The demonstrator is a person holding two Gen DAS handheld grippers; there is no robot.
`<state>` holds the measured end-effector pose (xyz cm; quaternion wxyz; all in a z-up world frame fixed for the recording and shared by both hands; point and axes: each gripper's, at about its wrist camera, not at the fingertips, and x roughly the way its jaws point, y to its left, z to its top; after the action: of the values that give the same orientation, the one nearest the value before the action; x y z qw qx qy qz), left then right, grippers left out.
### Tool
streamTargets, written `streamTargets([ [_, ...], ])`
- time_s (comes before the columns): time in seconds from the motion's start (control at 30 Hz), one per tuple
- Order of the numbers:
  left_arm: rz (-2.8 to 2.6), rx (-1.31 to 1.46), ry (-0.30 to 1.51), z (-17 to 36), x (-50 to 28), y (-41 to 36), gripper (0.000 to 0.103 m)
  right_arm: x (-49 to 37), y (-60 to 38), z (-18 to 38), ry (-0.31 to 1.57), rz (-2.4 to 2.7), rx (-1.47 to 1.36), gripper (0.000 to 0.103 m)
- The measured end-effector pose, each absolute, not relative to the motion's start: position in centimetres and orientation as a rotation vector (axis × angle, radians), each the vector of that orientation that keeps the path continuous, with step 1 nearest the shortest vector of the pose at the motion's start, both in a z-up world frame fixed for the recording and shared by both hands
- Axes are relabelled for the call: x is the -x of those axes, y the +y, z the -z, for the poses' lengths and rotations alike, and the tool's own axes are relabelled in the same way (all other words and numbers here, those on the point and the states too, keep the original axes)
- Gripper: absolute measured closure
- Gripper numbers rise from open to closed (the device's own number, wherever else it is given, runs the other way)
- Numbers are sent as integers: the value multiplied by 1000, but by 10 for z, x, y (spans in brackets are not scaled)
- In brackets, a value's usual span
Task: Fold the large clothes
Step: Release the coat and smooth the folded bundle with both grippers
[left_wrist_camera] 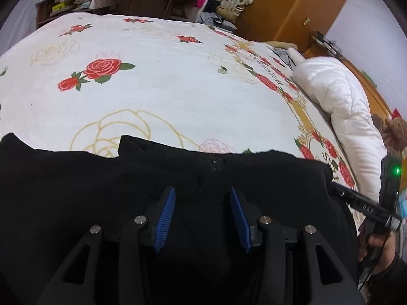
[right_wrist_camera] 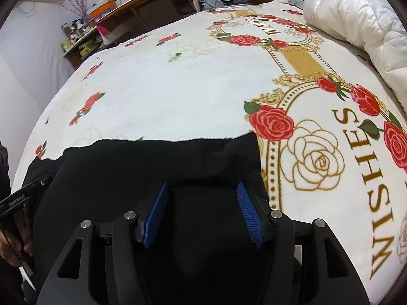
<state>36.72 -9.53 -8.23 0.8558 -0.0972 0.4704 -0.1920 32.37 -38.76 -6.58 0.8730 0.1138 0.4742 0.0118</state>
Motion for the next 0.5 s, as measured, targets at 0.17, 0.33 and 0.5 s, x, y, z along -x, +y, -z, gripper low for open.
streamTargets([
  [0.17, 363, 205, 948, 64, -364, -74, 59, -325, -390, 58, 1001, 4, -223, 47],
  [0.33, 221, 183, 888, 50, -354, -5, 58, -307, -397, 39, 954, 1, -249, 47],
  [0.5, 136, 283, 947, 73, -355, 54, 60, -318, -411, 58, 1034, 54, -255, 46],
])
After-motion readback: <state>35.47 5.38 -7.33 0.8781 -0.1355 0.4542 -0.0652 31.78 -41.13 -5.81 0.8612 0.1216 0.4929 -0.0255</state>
